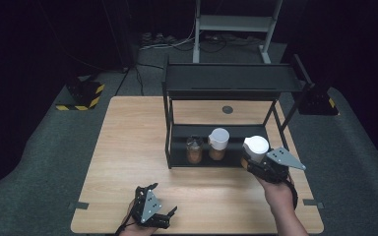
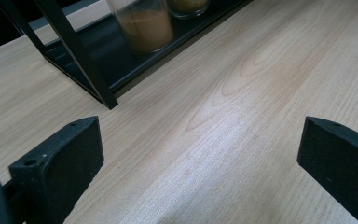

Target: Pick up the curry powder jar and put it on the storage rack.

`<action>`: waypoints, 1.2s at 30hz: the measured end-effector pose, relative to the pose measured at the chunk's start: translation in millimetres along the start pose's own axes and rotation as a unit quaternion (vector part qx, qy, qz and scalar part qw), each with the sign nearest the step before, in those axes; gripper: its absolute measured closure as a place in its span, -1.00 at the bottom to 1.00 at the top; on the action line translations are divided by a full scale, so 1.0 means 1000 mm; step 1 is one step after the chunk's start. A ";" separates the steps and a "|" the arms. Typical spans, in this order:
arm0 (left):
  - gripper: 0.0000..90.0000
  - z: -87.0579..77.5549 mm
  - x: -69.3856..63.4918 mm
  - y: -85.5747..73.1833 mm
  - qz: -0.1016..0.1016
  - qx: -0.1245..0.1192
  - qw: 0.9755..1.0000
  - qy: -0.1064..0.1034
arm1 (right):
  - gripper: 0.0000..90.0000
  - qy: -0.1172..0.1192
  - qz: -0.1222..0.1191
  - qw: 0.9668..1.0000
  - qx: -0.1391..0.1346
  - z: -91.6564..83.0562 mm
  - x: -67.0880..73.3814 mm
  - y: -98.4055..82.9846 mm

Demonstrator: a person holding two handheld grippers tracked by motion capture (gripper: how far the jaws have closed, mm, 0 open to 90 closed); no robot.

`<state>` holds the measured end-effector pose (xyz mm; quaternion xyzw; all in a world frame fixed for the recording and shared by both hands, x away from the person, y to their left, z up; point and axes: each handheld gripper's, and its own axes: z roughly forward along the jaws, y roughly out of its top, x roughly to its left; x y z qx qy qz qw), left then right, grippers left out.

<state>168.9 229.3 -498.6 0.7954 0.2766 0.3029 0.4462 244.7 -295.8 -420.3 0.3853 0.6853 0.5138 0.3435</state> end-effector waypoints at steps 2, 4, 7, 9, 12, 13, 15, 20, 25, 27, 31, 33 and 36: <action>-0.99 0.000 0.000 0.000 0.001 0.001 1.000 0.000 | -0.33 -0.002 -0.002 1.000 0.000 0.003 0.001 0.001; -0.99 0.000 0.000 0.000 0.002 0.001 1.000 0.000 | -0.33 -0.003 0.001 1.000 0.000 0.006 0.000 0.001; -0.99 0.000 0.000 0.000 0.002 0.000 1.000 0.000 | -0.33 -0.004 0.004 1.000 0.001 0.010 -0.001 0.002; -0.99 0.000 -0.001 0.000 0.002 0.000 1.000 0.000 | -0.33 -0.004 0.004 1.000 0.002 0.013 -0.001 0.002; -0.99 0.000 0.000 0.000 0.002 0.000 1.000 0.000 | -0.33 -0.005 0.005 1.000 0.002 0.016 -0.002 0.003; -0.99 0.000 0.000 0.000 0.002 -0.001 1.000 0.000 | -0.33 -0.005 0.005 1.000 0.003 0.018 -0.002 0.003; -0.99 0.000 0.000 0.000 0.001 -0.001 1.000 0.000 | -0.33 -0.006 0.004 1.000 0.004 0.020 -0.003 0.003; -0.99 0.000 -0.001 0.000 0.001 -0.001 1.000 0.000 | -0.33 -0.008 0.007 1.000 0.006 0.026 -0.004 0.004; -0.99 0.000 0.000 0.000 0.001 -0.001 1.000 0.000 | -0.33 -0.010 0.010 1.000 0.009 0.033 -0.005 0.004; -0.99 0.000 0.000 0.000 0.002 -0.001 1.000 0.000 | -0.33 -0.011 0.009 1.000 0.010 0.036 -0.006 0.003; -0.99 0.000 -0.001 0.000 0.002 -0.001 1.000 0.000 | -0.33 -0.012 0.009 1.000 0.012 0.041 -0.006 0.003; -0.99 0.000 -0.001 0.000 0.002 -0.001 1.000 0.000 | -0.33 -0.013 0.010 1.000 0.013 0.043 -0.007 0.002; -0.99 -0.001 -0.001 0.000 0.002 -0.001 1.000 0.000 | -0.33 -0.014 0.009 1.000 0.016 0.046 -0.008 0.000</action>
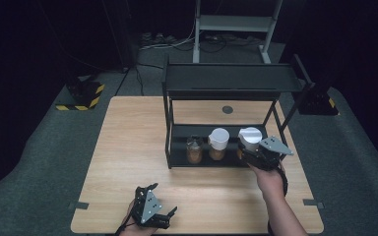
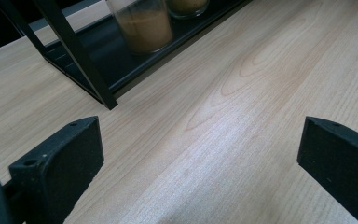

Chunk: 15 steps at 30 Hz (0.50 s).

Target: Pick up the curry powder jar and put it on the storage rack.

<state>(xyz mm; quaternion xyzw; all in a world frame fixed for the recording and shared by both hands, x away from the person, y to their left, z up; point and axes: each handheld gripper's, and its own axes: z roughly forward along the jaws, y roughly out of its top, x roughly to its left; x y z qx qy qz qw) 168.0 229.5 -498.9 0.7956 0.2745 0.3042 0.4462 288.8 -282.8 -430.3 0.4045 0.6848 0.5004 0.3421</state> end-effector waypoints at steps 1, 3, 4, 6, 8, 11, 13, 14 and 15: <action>-0.99 0.000 0.000 0.000 0.000 0.000 1.000 0.000 | -0.33 -0.001 0.000 1.000 0.000 0.001 0.000 -0.001; -0.99 0.000 0.000 0.000 0.000 0.000 1.000 -0.001 | -0.33 -0.002 0.002 1.000 0.002 0.003 -0.001 -0.002; -0.99 0.000 0.000 0.000 0.000 0.000 1.000 -0.001 | -0.33 -0.002 0.002 1.000 0.002 0.004 -0.001 -0.002; -0.99 0.000 0.000 0.000 0.000 0.000 1.000 0.000 | -0.33 -0.002 0.003 1.000 0.004 0.006 -0.002 -0.003; -0.99 0.000 0.000 0.000 0.000 0.000 1.000 -0.001 | -0.33 -0.001 0.004 1.000 0.005 0.008 -0.002 -0.004; -0.99 0.000 0.001 0.000 -0.001 0.000 1.000 -0.001 | -0.33 -0.001 0.004 1.000 0.008 0.013 -0.003 -0.006; -0.99 0.000 0.001 0.000 -0.002 0.000 1.000 -0.001 | -0.33 -0.002 0.003 1.000 0.010 0.015 -0.003 -0.007; -0.99 0.000 0.001 0.000 -0.002 -0.001 1.000 -0.001 | -0.33 -0.002 0.003 1.000 0.010 0.016 -0.003 -0.007; -0.99 0.000 0.001 0.000 -0.002 -0.001 1.000 -0.001 | -0.33 -0.002 0.003 1.000 0.010 0.016 -0.003 -0.007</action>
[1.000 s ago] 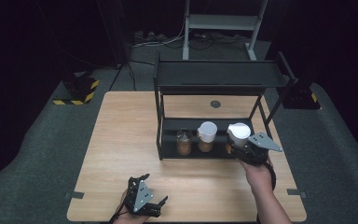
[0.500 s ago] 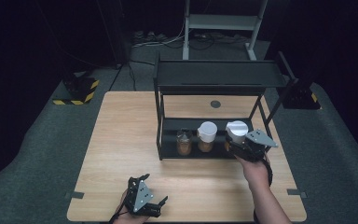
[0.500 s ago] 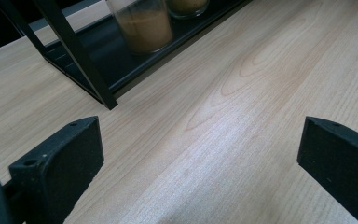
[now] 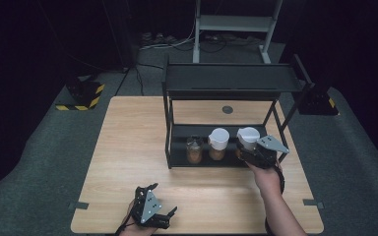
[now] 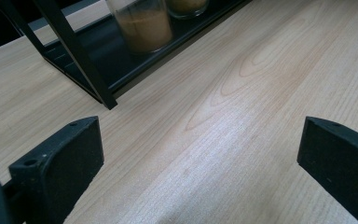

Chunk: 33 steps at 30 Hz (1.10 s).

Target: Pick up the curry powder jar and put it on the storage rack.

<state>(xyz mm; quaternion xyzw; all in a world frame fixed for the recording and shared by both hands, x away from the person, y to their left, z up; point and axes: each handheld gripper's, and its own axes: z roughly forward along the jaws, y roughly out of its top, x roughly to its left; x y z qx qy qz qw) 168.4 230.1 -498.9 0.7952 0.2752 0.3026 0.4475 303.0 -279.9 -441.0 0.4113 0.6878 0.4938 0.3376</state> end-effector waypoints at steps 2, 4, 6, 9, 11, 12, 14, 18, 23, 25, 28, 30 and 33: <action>-0.99 0.000 0.000 0.000 0.000 0.000 1.000 0.000 | -0.33 0.000 0.000 1.000 0.002 0.004 0.000 -0.001; -0.99 0.000 0.000 0.000 -0.002 0.000 1.000 -0.001 | -0.33 -0.002 0.002 1.000 0.005 0.007 0.000 -0.001; -0.99 0.000 0.001 0.000 -0.003 -0.001 1.000 -0.001 | -0.33 -0.003 0.001 1.000 0.006 0.010 0.000 -0.001; -0.99 0.000 0.001 0.000 -0.003 0.000 1.000 -0.002 | -0.33 -0.004 0.001 1.000 0.009 0.012 0.000 -0.001; -0.99 0.000 0.001 0.000 -0.003 0.000 1.000 -0.002 | -0.33 -0.004 0.000 1.000 0.011 0.014 0.000 -0.001; -0.99 0.000 0.001 0.000 -0.003 0.000 1.000 -0.002 | -0.33 -0.005 -0.002 1.000 0.013 0.015 0.000 -0.001; -0.99 0.000 0.002 0.000 -0.003 0.000 1.000 -0.002 | -0.33 -0.006 -0.002 1.000 0.016 0.017 0.000 -0.001; -0.99 0.000 0.002 0.000 -0.003 -0.001 1.000 -0.003 | -0.33 -0.008 0.000 1.000 0.020 0.020 0.000 -0.003; -0.99 0.000 0.002 0.000 -0.003 -0.001 1.000 -0.003 | -0.33 -0.007 0.002 1.000 0.024 0.022 0.000 -0.006; -0.99 0.000 0.002 -0.001 -0.003 -0.002 1.000 -0.003 | -0.33 -0.007 0.003 1.000 0.025 0.023 0.000 -0.007; -0.99 0.000 0.001 -0.001 -0.003 -0.002 1.000 -0.003 | -0.33 -0.007 0.005 1.000 0.027 0.024 0.000 -0.008; -0.99 0.000 0.002 -0.001 -0.003 -0.001 1.000 -0.003 | -0.33 -0.007 0.007 1.000 0.028 0.025 -0.001 -0.008; -0.99 0.000 0.002 -0.001 -0.004 -0.002 1.000 -0.004 | -0.33 -0.008 0.009 1.000 0.027 0.025 -0.001 -0.009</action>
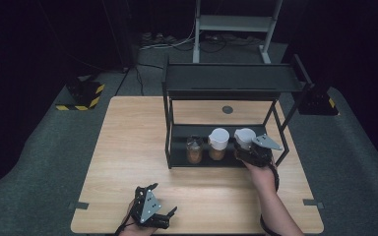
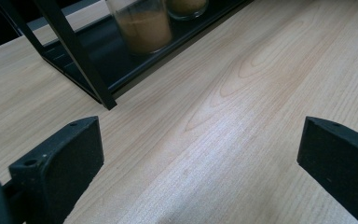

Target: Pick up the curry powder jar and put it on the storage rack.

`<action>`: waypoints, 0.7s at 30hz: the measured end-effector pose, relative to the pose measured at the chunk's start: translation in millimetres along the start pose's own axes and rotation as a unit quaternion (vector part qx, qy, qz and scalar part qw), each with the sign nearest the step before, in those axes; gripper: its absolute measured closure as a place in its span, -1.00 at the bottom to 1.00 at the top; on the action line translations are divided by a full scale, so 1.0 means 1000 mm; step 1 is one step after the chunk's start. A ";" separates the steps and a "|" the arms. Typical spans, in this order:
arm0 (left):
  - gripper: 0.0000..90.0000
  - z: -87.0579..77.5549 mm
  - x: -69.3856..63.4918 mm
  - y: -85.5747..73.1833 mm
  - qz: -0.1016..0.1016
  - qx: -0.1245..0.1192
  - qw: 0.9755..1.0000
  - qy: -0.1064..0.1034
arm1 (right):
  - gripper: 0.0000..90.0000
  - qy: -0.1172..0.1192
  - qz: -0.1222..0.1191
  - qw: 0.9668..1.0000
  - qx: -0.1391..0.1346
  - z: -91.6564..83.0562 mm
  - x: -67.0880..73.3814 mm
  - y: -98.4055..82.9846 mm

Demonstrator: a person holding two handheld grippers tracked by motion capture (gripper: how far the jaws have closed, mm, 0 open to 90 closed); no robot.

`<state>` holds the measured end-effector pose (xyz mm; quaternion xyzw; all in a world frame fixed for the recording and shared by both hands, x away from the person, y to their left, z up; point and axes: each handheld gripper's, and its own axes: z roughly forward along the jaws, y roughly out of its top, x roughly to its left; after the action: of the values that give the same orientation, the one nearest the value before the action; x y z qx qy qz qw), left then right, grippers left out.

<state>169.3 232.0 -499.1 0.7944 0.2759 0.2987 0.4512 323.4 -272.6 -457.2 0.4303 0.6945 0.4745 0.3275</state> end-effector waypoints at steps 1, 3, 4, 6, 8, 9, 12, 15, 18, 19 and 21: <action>-0.99 0.000 0.000 0.000 0.000 0.000 1.000 0.000 | -0.33 0.000 0.000 1.000 0.000 0.000 0.000 0.000; -0.99 0.000 0.000 0.000 0.001 0.001 1.000 0.000 | -0.33 -0.001 -0.003 1.000 0.000 0.000 0.001 0.000; -0.99 0.000 0.000 0.000 0.001 0.001 1.000 0.000 | -0.33 -0.002 -0.002 1.000 -0.001 0.000 0.001 0.000; -0.99 0.000 -0.001 0.000 0.004 0.001 1.000 0.001 | -0.33 -0.001 0.002 1.000 -0.002 0.000 0.000 -0.001; -0.99 0.000 -0.001 0.000 0.005 0.001 1.000 0.002 | -0.33 0.000 0.008 1.000 -0.004 0.001 -0.002 -0.002; -0.99 0.000 -0.001 0.000 0.005 0.001 1.000 0.002 | -0.33 0.001 0.011 1.000 -0.006 0.001 -0.004 -0.004; -0.99 0.000 -0.001 0.000 0.006 0.000 1.000 0.002 | -0.33 0.003 0.009 1.000 -0.007 0.001 -0.005 -0.005; -0.99 0.000 -0.001 0.000 0.006 0.000 1.000 0.002 | -0.33 0.005 0.009 1.000 -0.010 0.001 -0.006 -0.006; -0.99 0.000 -0.001 0.000 0.005 -0.001 1.000 0.001 | -0.33 0.006 0.009 1.000 -0.010 0.001 -0.006 -0.006; -0.99 0.000 -0.001 0.000 0.005 0.000 1.000 0.001 | -0.33 0.005 0.009 1.000 -0.010 0.001 -0.006 -0.007; -0.99 0.000 -0.001 0.000 0.005 0.000 1.000 0.001 | -0.34 0.005 0.010 1.000 -0.010 0.001 -0.006 -0.007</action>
<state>168.3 231.1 -499.4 0.7951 0.2727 0.3020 0.4498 324.6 -279.0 -463.3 0.4314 0.6873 0.4868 0.3235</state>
